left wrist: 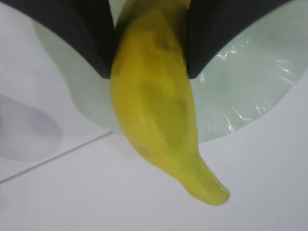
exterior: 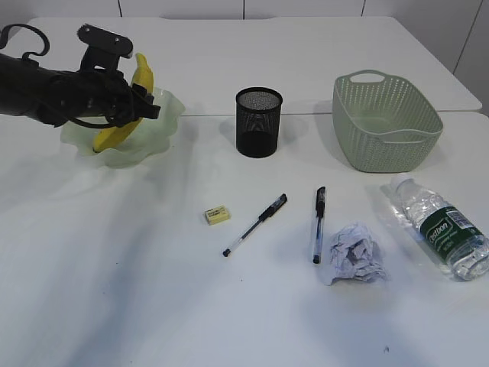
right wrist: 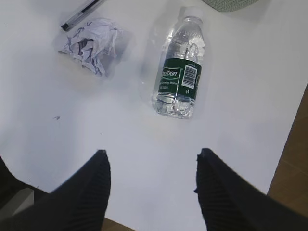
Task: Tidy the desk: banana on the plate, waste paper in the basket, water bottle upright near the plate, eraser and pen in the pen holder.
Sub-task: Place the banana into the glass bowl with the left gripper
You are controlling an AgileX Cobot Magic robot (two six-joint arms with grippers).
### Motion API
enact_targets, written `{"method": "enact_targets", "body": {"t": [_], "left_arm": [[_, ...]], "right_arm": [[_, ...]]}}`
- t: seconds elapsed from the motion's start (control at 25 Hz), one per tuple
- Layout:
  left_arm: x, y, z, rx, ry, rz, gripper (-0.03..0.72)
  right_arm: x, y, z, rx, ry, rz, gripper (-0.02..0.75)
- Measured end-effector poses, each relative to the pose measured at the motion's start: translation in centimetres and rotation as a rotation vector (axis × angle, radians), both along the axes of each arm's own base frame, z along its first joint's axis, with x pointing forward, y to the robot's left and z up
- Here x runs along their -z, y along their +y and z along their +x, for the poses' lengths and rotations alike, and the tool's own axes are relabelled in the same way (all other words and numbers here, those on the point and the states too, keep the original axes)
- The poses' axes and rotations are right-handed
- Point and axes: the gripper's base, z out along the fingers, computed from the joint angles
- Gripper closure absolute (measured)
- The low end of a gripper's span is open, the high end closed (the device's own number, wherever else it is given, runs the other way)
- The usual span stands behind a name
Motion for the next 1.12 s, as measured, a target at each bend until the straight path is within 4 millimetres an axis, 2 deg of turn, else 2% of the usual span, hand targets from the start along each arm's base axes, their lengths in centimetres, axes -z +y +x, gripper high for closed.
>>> {"method": "enact_targets", "body": {"t": [0.4, 1.12], "left_arm": [[-0.2, 0.0, 0.1, -0.015, -0.021, -0.035, 0.349], [-1.8, -0.2, 0.4, -0.013, -0.147, -0.102, 0.343]], "right_arm": [[0.0, 0.0, 0.0, 0.014, -0.001, 0.008, 0.308], [-0.1, -0.2, 0.1, 0.021, -0.016, -0.015, 0.308]]}}
